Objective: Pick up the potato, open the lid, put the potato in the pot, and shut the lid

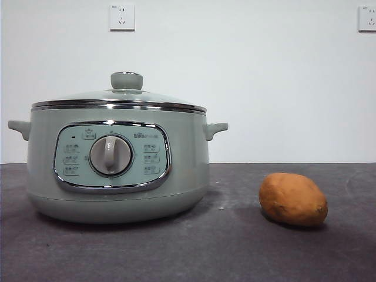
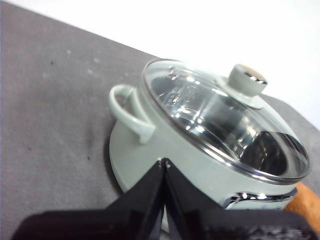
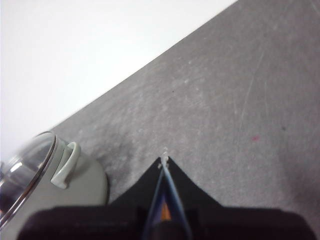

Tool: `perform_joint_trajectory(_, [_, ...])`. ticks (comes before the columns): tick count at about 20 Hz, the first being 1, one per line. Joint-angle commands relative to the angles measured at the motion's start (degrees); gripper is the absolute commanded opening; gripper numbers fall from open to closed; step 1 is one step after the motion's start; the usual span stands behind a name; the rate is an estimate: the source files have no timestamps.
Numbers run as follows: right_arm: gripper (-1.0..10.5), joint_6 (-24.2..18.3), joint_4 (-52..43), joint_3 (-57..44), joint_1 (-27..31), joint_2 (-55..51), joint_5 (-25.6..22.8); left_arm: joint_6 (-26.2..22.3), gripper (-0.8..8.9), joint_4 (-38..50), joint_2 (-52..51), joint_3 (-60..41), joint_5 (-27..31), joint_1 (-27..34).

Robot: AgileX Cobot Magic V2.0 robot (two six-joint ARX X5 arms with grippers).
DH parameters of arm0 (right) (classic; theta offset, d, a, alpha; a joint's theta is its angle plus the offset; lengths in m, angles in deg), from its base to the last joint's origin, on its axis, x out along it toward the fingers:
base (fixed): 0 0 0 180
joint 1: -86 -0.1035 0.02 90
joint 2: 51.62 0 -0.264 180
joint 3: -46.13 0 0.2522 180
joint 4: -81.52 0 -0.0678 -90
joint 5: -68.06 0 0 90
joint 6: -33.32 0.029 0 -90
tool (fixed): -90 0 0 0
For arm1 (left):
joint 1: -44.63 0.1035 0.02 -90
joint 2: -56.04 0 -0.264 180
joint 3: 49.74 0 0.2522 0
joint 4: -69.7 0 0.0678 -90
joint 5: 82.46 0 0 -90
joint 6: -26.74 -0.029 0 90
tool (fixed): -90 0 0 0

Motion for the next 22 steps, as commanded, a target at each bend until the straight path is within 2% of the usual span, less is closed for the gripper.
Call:
perform_joint_trajectory(1, [-0.1, -7.48, 2.51, 5.66, 0.09, 5.44, 0.31, -6.36, -0.06, -3.54, 2.23, 3.89, -0.02, 0.09])
perform_joint_trajectory(5, [-0.1, -13.25, 6.4, 14.12, 0.09, 13.99, 3.15, -8.17, -0.06, -6.86, 7.08, 9.88, -0.07, 0.09])
perform_joint_trajectory(9, [-0.1, -15.47, 9.66, 22.49, 0.09, 22.16, 6.54, -8.5, -0.05, -8.41, 13.18, 16.52, -0.85, 0.09])
perform_joint_trajectory(15, [0.0, -19.82, 16.96, 33.86, 0.09, 33.46, 12.92, -14.67, -0.05, -13.33, 23.98, 26.71, -4.83, 0.07])
perform_joint_trajectory(20, [0.0, -24.17, 23.15, 39.52, 0.09, 40.68, 18.45, -17.57, -0.04, -20.74, 33.14, 34.27, -6.62, 0.07])
perform_joint_trajectory(22, [0.0, -24.3, 23.93, 40.17, 0.09, 42.75, 18.91, -18.53, -0.03, -22.93, 37.11, 36.79, -7.43, 0.07])
